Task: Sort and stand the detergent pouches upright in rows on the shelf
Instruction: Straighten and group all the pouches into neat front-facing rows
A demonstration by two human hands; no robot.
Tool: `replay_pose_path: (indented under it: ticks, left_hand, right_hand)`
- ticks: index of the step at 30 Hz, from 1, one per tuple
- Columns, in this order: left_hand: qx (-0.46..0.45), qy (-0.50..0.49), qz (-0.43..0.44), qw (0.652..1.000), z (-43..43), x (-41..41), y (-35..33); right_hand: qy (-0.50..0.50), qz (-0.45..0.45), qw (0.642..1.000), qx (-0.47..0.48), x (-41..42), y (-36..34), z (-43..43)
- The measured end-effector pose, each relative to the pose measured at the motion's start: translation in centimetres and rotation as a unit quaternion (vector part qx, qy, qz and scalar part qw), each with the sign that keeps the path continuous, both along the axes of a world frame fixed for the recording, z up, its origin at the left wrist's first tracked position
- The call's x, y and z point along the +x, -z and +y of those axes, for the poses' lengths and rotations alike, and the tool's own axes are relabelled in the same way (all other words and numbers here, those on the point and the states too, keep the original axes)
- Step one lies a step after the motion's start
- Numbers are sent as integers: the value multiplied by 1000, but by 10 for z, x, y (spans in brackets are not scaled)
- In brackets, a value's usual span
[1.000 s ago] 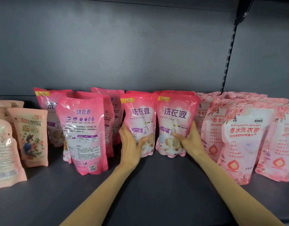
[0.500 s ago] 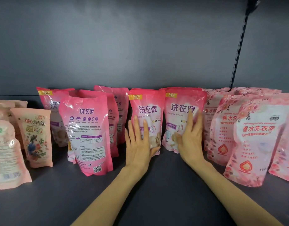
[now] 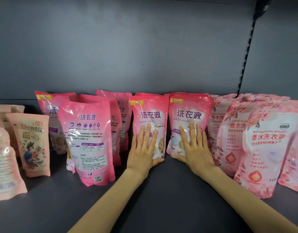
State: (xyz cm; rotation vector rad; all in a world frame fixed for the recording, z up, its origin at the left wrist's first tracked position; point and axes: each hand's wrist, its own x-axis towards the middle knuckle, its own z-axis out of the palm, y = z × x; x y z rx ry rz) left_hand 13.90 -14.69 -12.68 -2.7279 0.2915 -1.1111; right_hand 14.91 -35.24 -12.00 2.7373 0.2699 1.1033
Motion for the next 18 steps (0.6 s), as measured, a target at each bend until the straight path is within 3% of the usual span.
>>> replay_pose_path:
  ticks: [13,18]
  left_hand:
    - [13,52,-29,998,4,-13,-3]
    - [-59,26,0,998,-9,-19,-4]
  right_hand:
    - [-28,25,999,-1,-11,-6,1]
    - [-31,31,999,15,-18,-7,9]
